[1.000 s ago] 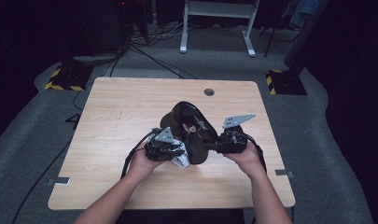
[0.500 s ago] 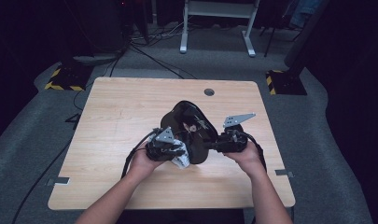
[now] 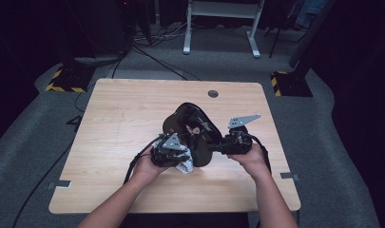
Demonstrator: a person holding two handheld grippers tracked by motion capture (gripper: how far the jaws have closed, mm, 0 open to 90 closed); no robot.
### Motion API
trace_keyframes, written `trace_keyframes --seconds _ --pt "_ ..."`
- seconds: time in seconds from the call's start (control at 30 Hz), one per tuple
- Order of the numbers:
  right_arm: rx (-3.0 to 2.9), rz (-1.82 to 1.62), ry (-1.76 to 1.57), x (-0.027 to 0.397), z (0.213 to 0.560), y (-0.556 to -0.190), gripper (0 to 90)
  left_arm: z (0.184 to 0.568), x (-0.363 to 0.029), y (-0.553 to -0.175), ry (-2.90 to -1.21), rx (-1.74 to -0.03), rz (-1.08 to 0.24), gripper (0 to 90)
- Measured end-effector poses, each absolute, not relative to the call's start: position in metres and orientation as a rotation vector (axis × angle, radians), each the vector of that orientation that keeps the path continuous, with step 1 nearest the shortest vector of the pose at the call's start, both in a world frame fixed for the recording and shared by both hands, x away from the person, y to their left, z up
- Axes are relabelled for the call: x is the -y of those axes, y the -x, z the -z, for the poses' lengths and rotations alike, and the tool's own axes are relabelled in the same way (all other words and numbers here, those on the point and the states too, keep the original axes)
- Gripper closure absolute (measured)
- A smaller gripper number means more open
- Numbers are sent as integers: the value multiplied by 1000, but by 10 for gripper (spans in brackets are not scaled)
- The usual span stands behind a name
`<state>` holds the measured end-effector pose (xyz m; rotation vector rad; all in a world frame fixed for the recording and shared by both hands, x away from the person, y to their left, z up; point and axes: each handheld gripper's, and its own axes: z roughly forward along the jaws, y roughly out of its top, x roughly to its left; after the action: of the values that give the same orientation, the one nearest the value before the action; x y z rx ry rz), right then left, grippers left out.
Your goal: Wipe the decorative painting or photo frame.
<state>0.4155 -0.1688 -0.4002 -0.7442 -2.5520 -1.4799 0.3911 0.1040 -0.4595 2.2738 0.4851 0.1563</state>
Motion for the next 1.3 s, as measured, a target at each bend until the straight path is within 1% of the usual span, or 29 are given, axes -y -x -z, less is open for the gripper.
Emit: trace_keyframes --seconds 0.17,0.43,0.93,1.3 --pt "2549 1481 747 169 400 -416 723 468 -100 -390 -2329 -476 -156 757" --pt "2549 1482 748 169 400 -416 723 469 -103 -392 -2337 -499 -147 757" --pt "2556 1465 744 167 400 -415 712 470 -139 -409 -2292 -687 -200 755" --pt "2551 1468 745 167 400 -414 709 470 -155 -417 -2273 -756 -226 755"
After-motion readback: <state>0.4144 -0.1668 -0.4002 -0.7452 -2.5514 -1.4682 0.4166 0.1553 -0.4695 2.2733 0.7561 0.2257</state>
